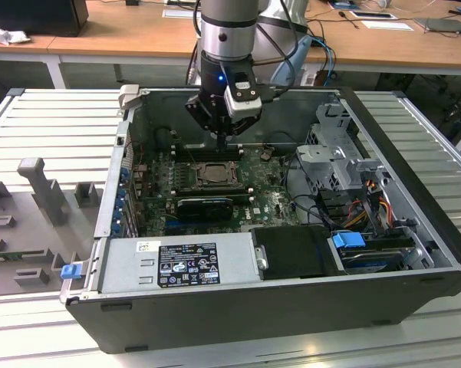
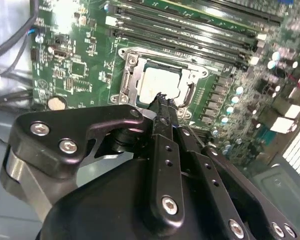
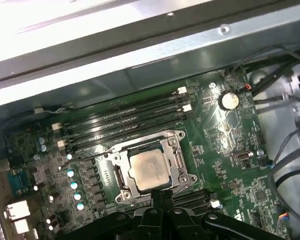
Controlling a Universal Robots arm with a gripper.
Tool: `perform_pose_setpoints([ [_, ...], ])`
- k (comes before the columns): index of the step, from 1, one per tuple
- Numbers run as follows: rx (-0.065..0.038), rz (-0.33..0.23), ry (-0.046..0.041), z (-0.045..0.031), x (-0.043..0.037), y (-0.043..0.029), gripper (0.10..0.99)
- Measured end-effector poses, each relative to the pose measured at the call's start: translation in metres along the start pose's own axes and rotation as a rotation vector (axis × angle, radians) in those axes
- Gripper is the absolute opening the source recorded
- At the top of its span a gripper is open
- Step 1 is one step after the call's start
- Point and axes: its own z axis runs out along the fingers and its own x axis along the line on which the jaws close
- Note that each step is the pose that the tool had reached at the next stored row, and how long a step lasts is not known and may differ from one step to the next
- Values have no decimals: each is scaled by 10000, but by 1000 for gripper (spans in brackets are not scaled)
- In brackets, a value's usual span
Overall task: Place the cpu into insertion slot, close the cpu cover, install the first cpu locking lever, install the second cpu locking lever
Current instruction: 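Install the first cpu locking lever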
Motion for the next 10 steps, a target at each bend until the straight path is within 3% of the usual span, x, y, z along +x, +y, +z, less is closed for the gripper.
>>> perform_pose_setpoints([
  [3, -19, -1075, -17, 9, 0, 0, 106],
  [5, -87, -1291, 1, 11, 0, 1, 106],
  [8, -104, -2253, 18, 13, 0, 1, 106],
  [10, -102, -2495, 53, 13, 0, 2, 106],
])
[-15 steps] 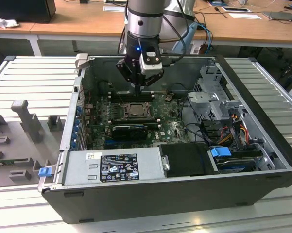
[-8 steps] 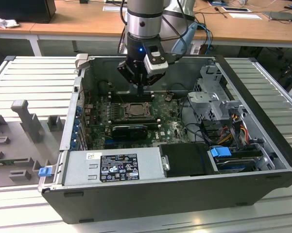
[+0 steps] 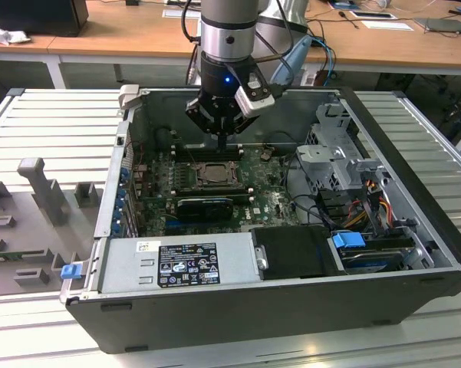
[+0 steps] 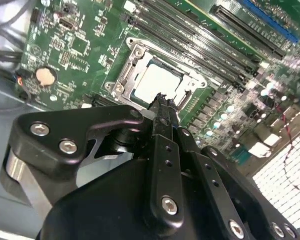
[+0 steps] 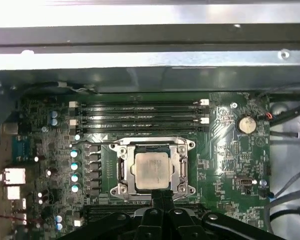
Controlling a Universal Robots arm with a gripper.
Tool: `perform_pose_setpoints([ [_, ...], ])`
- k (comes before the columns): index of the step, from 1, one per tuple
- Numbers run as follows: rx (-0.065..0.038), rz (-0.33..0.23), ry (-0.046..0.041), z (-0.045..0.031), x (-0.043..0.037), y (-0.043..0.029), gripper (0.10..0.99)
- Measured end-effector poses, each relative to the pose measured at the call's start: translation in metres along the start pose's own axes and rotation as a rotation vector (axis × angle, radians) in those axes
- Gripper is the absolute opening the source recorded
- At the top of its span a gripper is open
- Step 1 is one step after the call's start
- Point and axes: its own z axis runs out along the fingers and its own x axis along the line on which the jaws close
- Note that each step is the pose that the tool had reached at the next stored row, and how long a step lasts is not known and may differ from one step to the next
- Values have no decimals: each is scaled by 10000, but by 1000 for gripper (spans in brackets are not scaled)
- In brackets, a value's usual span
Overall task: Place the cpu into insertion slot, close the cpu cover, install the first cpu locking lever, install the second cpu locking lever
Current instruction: 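Install the first cpu locking lever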
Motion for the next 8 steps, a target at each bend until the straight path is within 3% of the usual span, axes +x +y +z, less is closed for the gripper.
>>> perform_pose_setpoints([
  [1, 2, -165, 86, 0, -1, 1, 106],
  [5, -19, -181, 85, 3, 20, 0, 106],
  [8, -17, -186, 86, 5, 115, 0, 106],
])
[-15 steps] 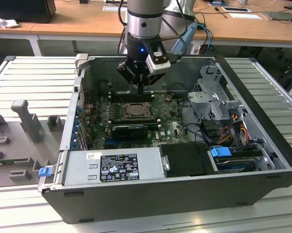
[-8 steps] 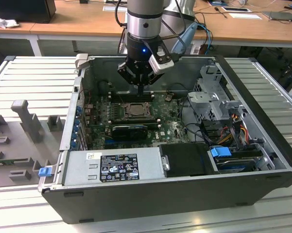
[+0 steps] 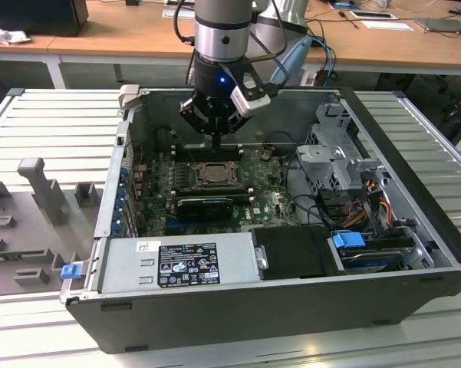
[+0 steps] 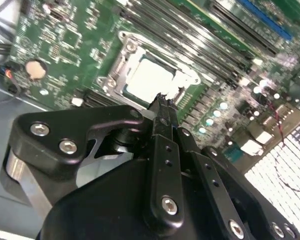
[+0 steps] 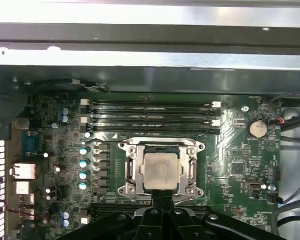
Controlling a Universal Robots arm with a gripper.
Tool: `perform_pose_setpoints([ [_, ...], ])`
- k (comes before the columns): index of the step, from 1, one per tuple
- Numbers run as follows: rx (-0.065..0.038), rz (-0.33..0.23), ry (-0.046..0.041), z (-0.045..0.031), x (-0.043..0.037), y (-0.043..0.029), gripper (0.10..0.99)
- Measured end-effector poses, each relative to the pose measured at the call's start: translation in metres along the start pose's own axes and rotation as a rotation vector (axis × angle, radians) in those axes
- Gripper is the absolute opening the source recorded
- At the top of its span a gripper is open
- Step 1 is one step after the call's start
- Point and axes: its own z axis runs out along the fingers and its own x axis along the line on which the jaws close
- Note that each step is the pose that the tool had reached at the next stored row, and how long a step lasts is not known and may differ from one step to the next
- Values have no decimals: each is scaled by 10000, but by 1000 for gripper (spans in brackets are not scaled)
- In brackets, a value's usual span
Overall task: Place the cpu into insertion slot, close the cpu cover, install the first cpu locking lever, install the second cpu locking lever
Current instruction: 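Install the first cpu locking lever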
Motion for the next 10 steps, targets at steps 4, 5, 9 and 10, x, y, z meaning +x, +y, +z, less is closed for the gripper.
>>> perform_pose_setpoints([
  [4, -4, -4, -1, 19, 336, 6, 106],
  [5, -13, -12, -1, 26, 409, 8, 106],
  [9, -20, -27, -1, 48, 535, 37, 106],
  [10, -21, -31, -1, 56, 565, 50, 106],
])
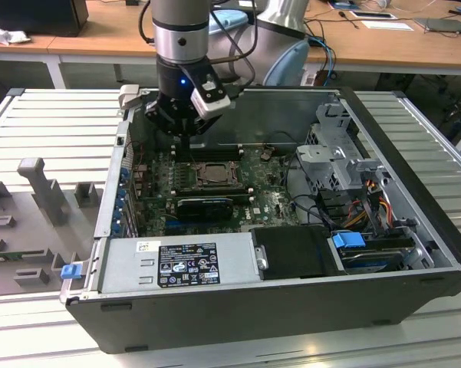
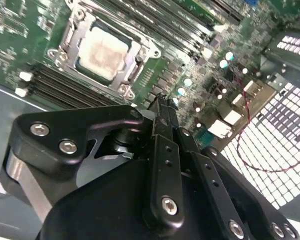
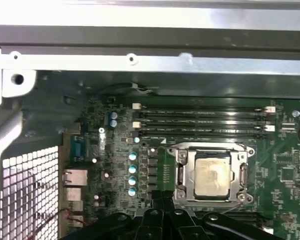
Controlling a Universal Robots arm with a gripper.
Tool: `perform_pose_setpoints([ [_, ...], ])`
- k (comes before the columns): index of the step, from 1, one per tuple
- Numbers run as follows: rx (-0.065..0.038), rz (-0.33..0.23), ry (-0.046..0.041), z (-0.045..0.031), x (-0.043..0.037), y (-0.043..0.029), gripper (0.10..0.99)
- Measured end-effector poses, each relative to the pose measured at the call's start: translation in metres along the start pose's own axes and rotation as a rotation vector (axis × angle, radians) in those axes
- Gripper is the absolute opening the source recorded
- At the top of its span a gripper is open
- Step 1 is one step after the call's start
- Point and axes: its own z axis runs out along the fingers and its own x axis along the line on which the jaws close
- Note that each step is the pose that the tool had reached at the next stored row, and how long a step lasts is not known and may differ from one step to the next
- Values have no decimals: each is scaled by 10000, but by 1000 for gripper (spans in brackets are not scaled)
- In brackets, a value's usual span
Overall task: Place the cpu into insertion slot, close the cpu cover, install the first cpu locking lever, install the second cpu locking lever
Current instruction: 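Install the first cpu locking lever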
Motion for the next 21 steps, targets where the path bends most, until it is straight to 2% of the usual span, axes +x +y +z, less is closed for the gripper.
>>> perform_pose_setpoints([
  [6, -1, -21, 0, 49, 126, 86, 106],
  [12, -8, -40, 5, 93, 135, 210, 106],
  [15, -9, -72, 10, 110, 133, 317, 106],
  [17, -8, -94, 10, 111, 92, 328, 106],
  [21, -9, -102, 27, 111, -73, 328, 106],
])
